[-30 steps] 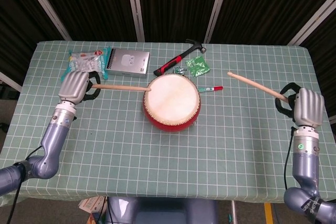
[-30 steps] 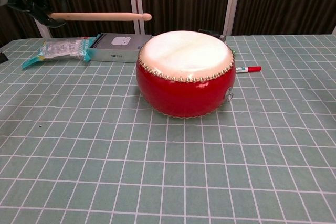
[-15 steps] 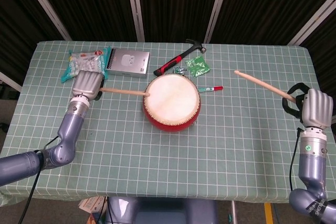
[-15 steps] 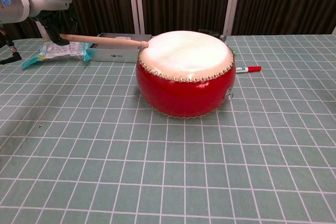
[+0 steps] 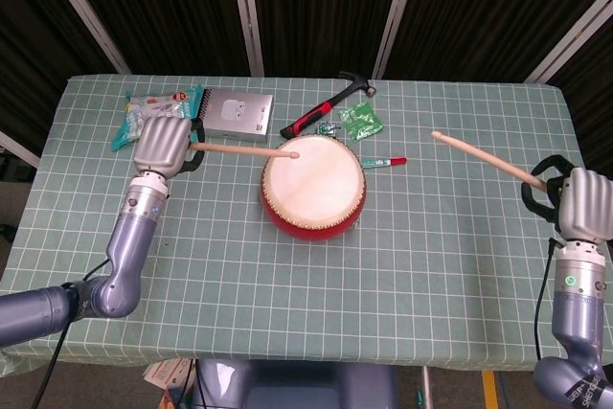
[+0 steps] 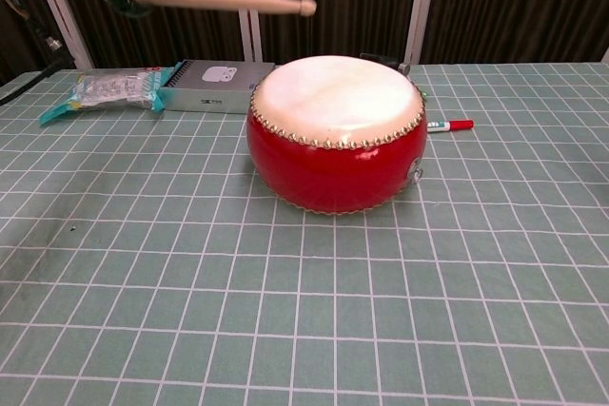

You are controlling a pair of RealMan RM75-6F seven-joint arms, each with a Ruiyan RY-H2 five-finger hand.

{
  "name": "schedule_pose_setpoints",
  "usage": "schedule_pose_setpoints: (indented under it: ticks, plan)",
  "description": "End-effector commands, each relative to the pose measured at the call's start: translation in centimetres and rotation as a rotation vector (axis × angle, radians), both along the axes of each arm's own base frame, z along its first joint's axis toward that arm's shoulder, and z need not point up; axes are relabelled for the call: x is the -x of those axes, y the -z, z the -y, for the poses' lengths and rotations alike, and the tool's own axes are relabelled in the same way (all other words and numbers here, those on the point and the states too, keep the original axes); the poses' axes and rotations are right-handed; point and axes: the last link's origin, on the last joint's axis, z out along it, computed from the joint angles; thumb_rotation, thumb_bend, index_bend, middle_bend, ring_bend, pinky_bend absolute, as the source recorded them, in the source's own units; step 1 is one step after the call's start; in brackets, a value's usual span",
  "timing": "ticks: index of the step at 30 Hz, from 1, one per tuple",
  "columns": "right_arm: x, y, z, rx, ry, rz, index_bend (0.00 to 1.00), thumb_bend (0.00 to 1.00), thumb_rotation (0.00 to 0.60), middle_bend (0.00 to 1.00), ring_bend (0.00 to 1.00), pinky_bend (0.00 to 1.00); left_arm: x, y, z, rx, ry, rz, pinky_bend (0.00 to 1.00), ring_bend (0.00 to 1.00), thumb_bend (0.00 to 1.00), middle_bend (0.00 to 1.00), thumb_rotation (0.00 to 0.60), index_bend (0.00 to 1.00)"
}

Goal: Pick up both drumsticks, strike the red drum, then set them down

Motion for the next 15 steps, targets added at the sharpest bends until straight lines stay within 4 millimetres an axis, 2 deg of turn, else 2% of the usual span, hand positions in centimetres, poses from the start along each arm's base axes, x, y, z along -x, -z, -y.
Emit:
schedule_pose_setpoints:
  ticks: [1,8,15]
  plan:
    - [0.1,0.1,-0.3,-0.004,-0.001,-0.001,0.93,0.59,0.6,0.99,1.0,0.99,0.9,-2.6,3.4,-0.105,0.126,0.253,1.0,1.0,0.55,1.0,0.6,0.77]
    - [0.0,0.5,-1.0,-0.02,-0.015,-0.012,0.93,0.59,0.6,0.99,1.0,0.99,5.6,-2.5,6.8,-0.078,0.064,0.268,1.0,1.0,0.55,1.0,0.6,0.77]
    - [0.8,1.0,-2.1,-0.069,-0.025,-0.046,0.93,0.59,0.6,0.99,1.0,0.99,10.3,-2.0,10.0,-0.036,-0.034,0.242,1.0,1.0,0.55,1.0,0.6,0.77]
